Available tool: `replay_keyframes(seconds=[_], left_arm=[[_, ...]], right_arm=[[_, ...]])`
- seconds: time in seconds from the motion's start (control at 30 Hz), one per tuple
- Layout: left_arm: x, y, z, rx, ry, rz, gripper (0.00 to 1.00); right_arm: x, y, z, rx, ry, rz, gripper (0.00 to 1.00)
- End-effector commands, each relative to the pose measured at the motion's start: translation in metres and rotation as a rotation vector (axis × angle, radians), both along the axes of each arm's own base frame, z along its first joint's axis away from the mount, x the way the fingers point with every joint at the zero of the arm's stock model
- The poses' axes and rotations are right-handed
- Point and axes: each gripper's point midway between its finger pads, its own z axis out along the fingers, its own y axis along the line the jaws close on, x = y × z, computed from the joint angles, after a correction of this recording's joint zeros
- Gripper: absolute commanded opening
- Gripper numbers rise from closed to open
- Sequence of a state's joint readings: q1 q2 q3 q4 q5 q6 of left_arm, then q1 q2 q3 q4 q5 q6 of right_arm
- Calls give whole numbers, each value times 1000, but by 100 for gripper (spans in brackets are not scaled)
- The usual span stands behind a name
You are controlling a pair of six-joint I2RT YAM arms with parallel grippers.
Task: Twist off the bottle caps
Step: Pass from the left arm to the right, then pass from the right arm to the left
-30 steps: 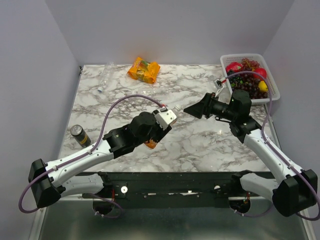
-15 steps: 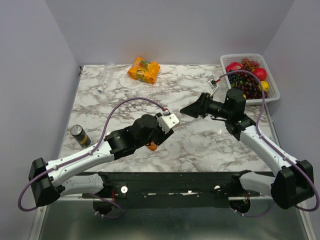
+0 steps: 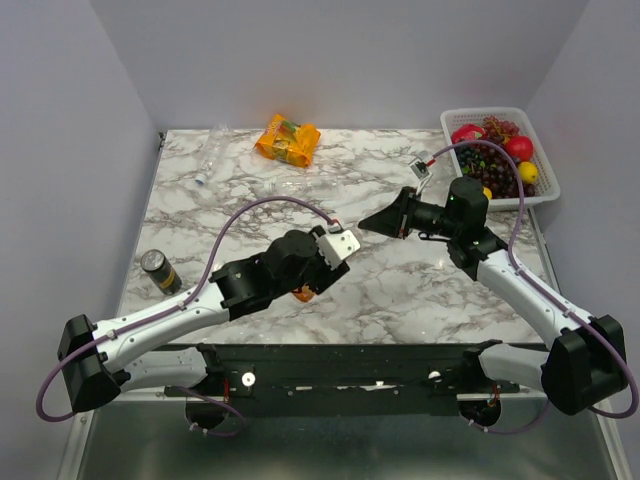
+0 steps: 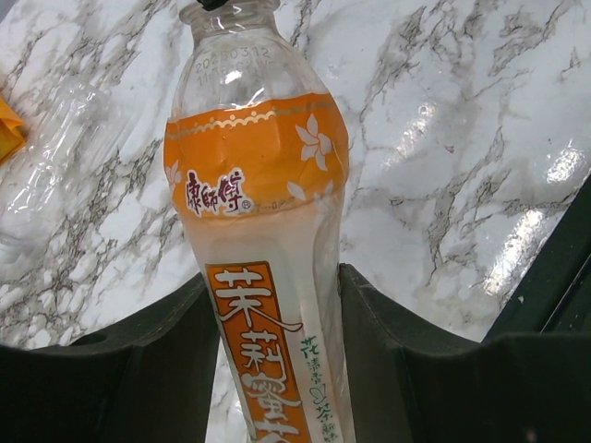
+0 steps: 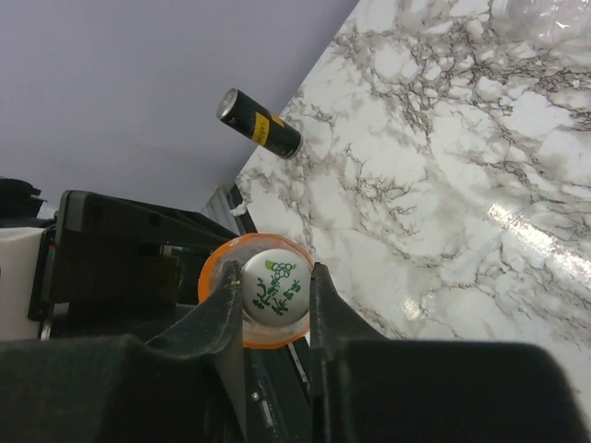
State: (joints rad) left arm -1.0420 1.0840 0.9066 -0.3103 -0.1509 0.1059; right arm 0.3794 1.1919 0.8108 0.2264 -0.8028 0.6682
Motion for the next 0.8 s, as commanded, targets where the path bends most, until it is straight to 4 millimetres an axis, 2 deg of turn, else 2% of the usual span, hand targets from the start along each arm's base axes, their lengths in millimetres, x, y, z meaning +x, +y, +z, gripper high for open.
replay_keyframes(seconds=[0.0,0.07,0.2,0.3,0.33,0.37,0.57,0.7,0.77], left_arm=[[-2,-7,5,-20,-2,-21,81],[-5,-10,8,-43,12,-33,99],[-15,-17,16,-109,70,-90,99],[-26,-24,23,-181,157,-198,99],[-22,-22,25,-204,189,-202,99],[-35,-27,27,-231,235,-290,99],[-45,-27,37,-318,353,-376,99],[-73,-35,36,-338,478,-537,99],[-78,-40,36,-353,518,-573,99]], right_arm=[[-17,5,5,19,-37,76,1],[-18,3,7,17,-59,63,1],[-19,0,11,3,-106,59,1],[-21,-1,15,-5,-144,77,1],[-23,0,17,-3,-152,90,1],[-27,0,18,0,-157,119,1],[-48,0,34,12,-260,225,1],[-53,-2,42,18,-290,224,1],[-56,-3,44,22,-297,231,1]])
